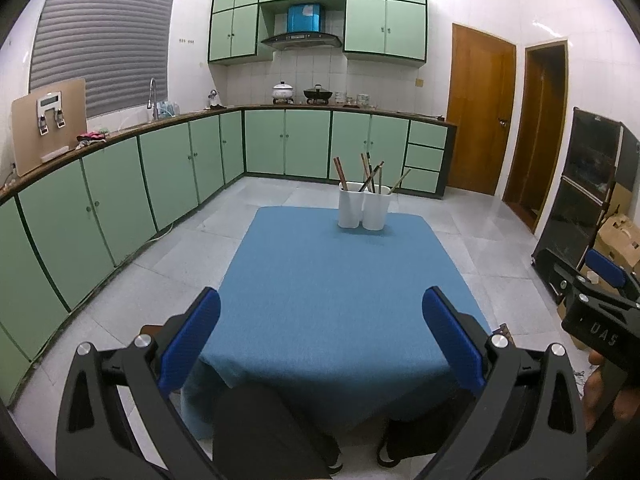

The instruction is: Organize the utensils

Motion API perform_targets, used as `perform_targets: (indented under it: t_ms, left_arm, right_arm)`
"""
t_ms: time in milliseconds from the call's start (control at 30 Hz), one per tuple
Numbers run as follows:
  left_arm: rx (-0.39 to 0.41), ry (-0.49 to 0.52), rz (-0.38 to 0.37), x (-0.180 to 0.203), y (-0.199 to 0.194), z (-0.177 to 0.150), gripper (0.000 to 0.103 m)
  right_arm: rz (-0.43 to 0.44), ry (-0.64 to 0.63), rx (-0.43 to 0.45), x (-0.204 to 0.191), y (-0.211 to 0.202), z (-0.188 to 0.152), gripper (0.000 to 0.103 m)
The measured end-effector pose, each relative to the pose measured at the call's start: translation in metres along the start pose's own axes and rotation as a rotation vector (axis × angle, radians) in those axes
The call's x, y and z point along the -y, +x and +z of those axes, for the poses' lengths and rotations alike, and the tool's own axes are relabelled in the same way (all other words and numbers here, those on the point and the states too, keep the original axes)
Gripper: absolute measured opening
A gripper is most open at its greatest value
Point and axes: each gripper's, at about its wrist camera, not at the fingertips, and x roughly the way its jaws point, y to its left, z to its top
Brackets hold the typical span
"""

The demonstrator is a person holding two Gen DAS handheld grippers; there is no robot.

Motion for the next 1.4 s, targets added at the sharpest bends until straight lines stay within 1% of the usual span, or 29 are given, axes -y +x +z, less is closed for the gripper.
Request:
perform_targets:
  t_ms: [267, 1400]
  left_arm:
    - [0.009, -0.002, 0.005, 0.0005, -0.0007, 0.0016, 0.098]
    - [0.007, -0.003, -0.001, 0.0053, -0.0034, -0.0019, 0.098]
  right_arm:
    - [-0.01, 0.005, 0.042, 0.0011, -0.0098, 0.0009, 0.097]
    - [-0.009, 0.007, 0.035, 0.0025, -0.009, 0.0021, 0.097]
